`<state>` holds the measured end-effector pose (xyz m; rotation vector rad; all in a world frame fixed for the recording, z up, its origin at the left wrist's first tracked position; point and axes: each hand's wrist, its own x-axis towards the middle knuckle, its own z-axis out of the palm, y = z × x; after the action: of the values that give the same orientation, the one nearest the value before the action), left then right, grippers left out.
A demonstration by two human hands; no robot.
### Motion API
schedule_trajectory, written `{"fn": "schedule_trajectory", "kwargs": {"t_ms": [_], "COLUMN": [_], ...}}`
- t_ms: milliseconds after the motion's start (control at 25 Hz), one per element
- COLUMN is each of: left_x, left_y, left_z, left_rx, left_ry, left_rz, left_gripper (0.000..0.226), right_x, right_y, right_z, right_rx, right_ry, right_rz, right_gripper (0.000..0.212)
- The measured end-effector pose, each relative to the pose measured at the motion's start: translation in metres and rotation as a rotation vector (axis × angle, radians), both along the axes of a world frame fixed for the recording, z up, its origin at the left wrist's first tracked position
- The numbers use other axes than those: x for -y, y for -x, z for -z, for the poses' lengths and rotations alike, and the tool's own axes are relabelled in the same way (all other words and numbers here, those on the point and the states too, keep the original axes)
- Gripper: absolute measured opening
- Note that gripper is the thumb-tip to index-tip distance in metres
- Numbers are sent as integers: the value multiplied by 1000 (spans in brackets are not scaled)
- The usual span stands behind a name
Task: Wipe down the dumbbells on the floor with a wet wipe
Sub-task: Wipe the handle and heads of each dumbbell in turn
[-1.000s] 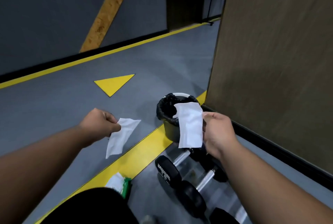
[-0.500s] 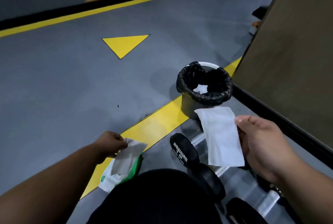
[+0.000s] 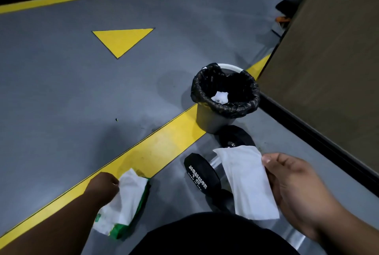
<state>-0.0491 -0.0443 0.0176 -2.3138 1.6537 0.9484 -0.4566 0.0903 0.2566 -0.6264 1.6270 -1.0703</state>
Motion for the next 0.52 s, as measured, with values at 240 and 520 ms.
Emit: {"fn": "schedule_trajectory", "kwargs": {"t_ms": [240,520], "left_x": [8,-22], "left_y": [46,210], "left_z": [-35,-253], "left_rx": [-67,-1260], "left_ry": [134,62], "left_rz": [132,322], "left_gripper": [42,42], "right_x": [-8,-34], "right_y": [-9,-7], "right_z": [-18,-78], "right_rx": [-15,-80], "right_ry": [29,146], "right_rz": [41,133], "right_gripper": [28,28]}}
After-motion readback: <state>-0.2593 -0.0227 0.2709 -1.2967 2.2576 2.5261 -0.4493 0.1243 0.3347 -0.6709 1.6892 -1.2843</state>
